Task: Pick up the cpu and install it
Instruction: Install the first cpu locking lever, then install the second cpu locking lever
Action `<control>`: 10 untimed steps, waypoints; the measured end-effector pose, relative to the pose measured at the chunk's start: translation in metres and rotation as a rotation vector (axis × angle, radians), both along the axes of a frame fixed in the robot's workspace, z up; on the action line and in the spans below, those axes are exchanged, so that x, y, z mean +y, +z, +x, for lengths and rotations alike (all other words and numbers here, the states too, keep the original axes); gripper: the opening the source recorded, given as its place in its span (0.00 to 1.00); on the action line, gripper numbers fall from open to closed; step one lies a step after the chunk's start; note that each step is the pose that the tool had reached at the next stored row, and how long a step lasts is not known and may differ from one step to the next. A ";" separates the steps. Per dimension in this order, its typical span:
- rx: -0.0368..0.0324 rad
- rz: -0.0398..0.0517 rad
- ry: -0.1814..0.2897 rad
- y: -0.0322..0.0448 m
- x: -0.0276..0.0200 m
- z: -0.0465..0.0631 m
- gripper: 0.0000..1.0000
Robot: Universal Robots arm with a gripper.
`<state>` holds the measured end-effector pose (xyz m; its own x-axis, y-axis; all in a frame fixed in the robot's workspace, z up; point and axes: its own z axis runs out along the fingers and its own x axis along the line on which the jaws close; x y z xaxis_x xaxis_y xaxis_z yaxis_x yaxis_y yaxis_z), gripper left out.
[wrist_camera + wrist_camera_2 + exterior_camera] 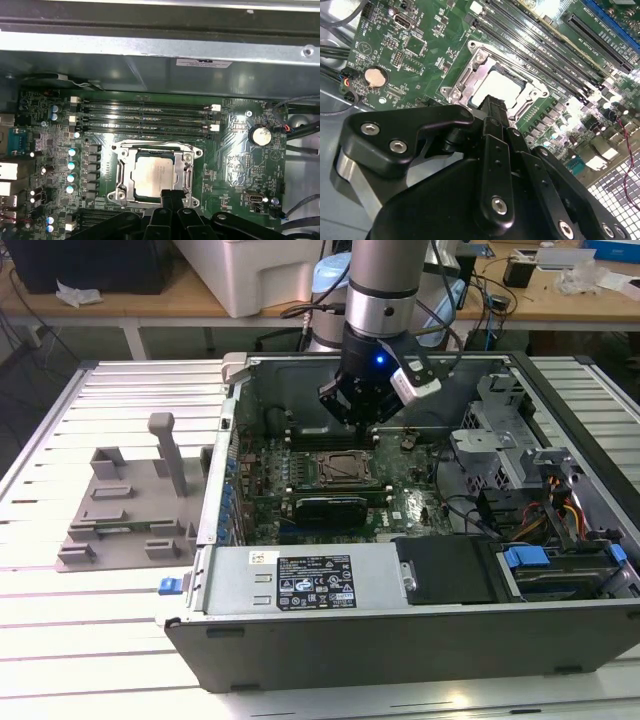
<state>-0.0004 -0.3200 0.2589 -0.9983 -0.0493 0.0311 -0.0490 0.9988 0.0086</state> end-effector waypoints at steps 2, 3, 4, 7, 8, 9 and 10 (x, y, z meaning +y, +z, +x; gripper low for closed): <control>0.0000 0.0001 0.000 0.0000 0.0000 0.000 0.11; 0.0000 0.0001 0.000 0.0000 0.0000 0.000 0.11; 0.0000 0.0001 0.000 0.0000 0.0000 0.000 0.11; 0.0000 0.0039 0.000 0.0000 -0.0098 -0.001 0.11; 0.0000 0.0056 0.000 -0.0001 -0.0141 -0.001 0.11; 0.0000 0.0071 0.000 -0.0002 -0.0183 -0.001 0.11; 0.0000 0.0084 0.000 -0.0003 -0.0222 -0.001 0.11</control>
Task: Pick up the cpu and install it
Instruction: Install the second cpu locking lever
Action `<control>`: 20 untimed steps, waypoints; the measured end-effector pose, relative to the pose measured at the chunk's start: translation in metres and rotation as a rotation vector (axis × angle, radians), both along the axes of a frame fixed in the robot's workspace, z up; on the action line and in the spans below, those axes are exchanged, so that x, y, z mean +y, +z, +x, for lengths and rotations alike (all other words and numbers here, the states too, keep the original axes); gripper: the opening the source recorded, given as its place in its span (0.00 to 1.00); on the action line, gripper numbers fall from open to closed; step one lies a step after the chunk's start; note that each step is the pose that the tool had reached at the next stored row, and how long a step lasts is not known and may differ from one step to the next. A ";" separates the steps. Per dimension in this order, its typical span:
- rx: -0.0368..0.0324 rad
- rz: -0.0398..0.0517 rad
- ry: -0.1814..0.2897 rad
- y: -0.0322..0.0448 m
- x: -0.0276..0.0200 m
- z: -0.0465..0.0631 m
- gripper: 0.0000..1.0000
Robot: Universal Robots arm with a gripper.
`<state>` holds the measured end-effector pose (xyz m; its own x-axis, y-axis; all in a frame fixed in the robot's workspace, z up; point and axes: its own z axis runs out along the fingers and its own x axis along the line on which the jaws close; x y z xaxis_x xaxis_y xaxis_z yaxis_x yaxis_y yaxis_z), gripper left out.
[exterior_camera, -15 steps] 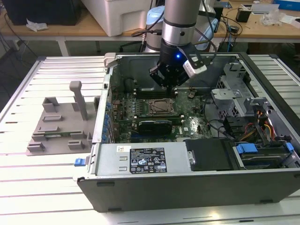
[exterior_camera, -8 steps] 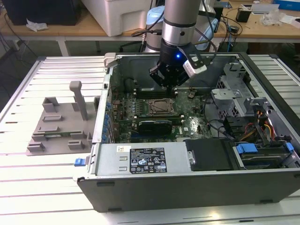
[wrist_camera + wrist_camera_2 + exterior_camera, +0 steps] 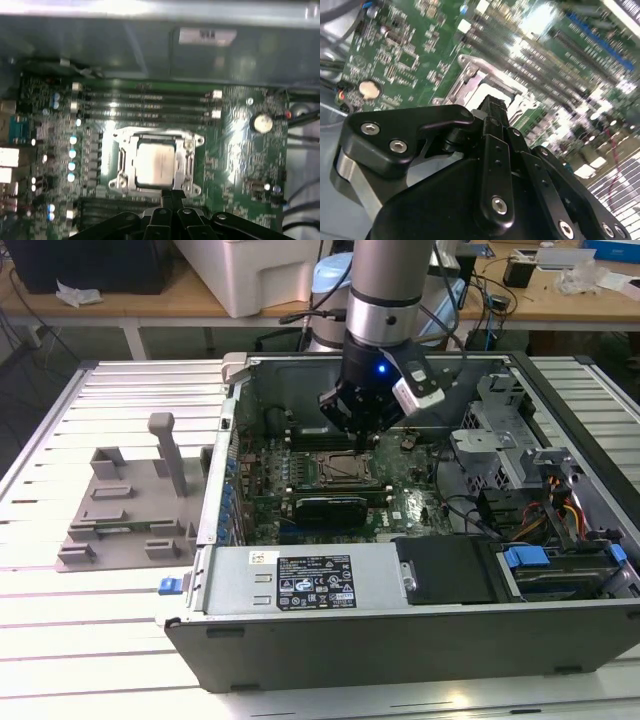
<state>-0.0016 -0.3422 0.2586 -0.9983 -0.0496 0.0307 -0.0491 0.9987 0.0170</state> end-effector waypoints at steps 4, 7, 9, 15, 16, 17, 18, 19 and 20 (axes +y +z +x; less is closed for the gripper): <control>0.0000 0.0309 0.000 -0.0012 -0.0128 -0.001 0.11; 0.0000 0.0686 0.000 -0.0065 -0.0333 -0.005 0.11; 0.0000 0.0703 0.000 -0.0093 -0.0390 -0.009 0.11; 0.0000 0.0985 0.000 -0.0132 -0.0426 -0.025 0.11; -0.0001 0.1005 0.000 -0.0142 -0.0425 -0.026 0.11; -0.0001 0.1010 0.000 -0.0165 -0.0426 -0.027 0.11; 0.0000 0.1013 0.000 -0.0194 -0.0422 -0.029 0.11; 0.0000 0.1012 0.000 -0.0211 -0.0418 -0.030 0.11; -0.0001 0.1012 0.000 -0.0234 -0.0409 -0.031 0.11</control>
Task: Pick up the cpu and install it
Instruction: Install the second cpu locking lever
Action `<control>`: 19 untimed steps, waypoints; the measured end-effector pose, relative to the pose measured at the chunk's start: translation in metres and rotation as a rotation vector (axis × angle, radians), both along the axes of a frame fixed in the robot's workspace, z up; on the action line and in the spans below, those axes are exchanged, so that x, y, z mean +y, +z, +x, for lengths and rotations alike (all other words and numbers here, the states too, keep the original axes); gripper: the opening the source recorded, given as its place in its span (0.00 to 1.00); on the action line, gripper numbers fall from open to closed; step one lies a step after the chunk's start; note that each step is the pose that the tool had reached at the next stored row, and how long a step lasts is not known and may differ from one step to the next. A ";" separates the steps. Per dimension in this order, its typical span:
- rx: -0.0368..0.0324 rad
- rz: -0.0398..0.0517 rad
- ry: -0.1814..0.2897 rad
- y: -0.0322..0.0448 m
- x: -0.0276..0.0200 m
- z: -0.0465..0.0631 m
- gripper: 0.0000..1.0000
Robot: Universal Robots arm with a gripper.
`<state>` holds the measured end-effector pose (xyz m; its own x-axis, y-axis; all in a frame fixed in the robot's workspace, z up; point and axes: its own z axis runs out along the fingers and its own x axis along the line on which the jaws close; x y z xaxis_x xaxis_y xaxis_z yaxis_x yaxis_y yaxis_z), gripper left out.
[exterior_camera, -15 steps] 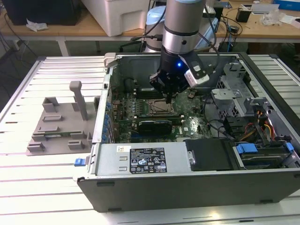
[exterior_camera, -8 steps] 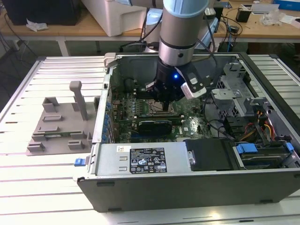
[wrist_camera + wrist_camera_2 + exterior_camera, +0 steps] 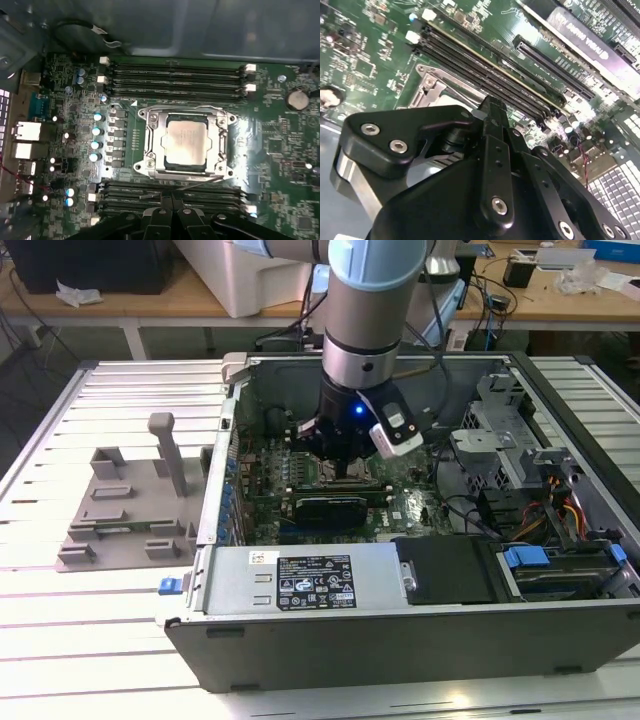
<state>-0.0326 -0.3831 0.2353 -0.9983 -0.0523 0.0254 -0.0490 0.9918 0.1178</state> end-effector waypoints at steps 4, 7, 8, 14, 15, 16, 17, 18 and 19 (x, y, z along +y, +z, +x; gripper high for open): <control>-0.0005 0.0001 0.006 -0.0096 0.0040 -0.006 0.11; -0.0012 0.0003 0.019 -0.0166 0.0048 -0.012 0.11; -0.0011 0.0005 0.027 -0.0202 0.0048 -0.016 0.11; -0.0014 0.0101 0.060 -0.0281 0.0050 -0.026 0.11; -0.0014 0.0128 0.063 -0.0287 0.0052 -0.027 0.11; -0.0014 0.0155 0.066 -0.0292 0.0055 -0.029 0.11; -0.0015 0.0176 0.068 -0.0296 0.0058 -0.030 0.11; -0.0014 0.0204 0.071 -0.0300 0.0068 -0.031 0.11; -0.0015 0.0258 0.076 -0.0312 0.0096 -0.032 0.11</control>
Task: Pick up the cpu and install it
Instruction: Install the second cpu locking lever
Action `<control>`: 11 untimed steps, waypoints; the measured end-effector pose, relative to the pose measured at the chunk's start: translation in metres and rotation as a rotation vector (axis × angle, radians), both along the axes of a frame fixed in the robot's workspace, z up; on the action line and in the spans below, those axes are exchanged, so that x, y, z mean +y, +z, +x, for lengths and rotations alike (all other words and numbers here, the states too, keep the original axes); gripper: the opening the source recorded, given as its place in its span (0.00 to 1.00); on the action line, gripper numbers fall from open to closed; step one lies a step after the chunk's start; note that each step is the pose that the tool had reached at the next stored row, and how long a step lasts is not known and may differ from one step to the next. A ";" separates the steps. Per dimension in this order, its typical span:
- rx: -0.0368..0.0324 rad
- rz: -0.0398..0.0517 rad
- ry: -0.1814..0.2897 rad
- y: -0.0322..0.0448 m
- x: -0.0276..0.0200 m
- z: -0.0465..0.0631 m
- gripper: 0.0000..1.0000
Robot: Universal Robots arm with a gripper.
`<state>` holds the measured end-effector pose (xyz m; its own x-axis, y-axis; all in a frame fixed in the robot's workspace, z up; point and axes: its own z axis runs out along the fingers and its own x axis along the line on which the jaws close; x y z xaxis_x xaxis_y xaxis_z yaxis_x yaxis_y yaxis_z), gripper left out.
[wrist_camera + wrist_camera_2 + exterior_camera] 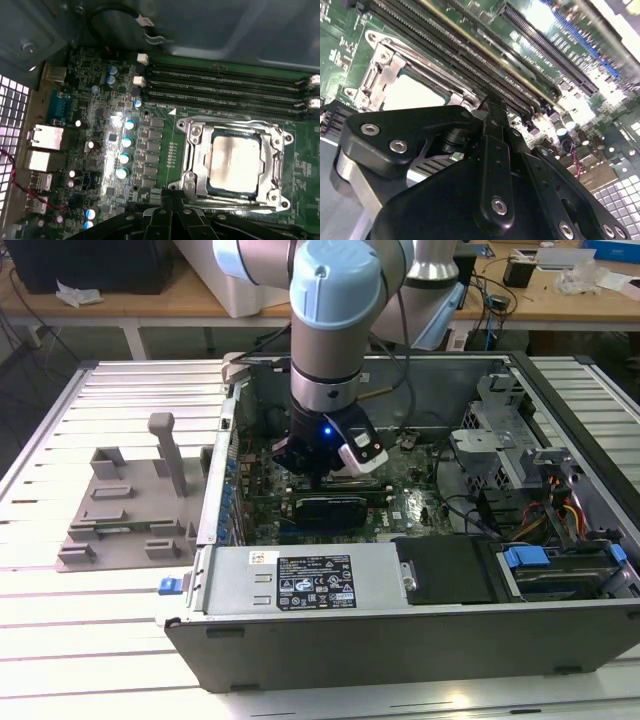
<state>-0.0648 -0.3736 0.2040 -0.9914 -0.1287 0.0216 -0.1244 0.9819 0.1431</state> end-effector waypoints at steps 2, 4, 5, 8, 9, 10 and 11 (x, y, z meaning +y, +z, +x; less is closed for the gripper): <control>-0.0003 0.0066 0.006 -0.0019 0.0046 0.000 0.11; -0.0002 0.0087 0.009 -0.0022 0.0060 0.000 0.11; -0.0004 0.0096 0.009 -0.0024 0.0061 0.000 0.11; -0.0002 0.0126 0.010 -0.0031 0.0061 0.000 0.11; -0.0002 0.0140 0.010 -0.0031 0.0061 0.000 0.11; -0.0002 0.0150 0.010 -0.0029 0.0060 0.000 0.11; -0.0004 0.0154 0.010 -0.0020 0.0060 0.000 0.11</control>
<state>-0.0647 -0.3675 0.2020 -0.9901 -0.1392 0.0191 -0.1345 0.9782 0.1582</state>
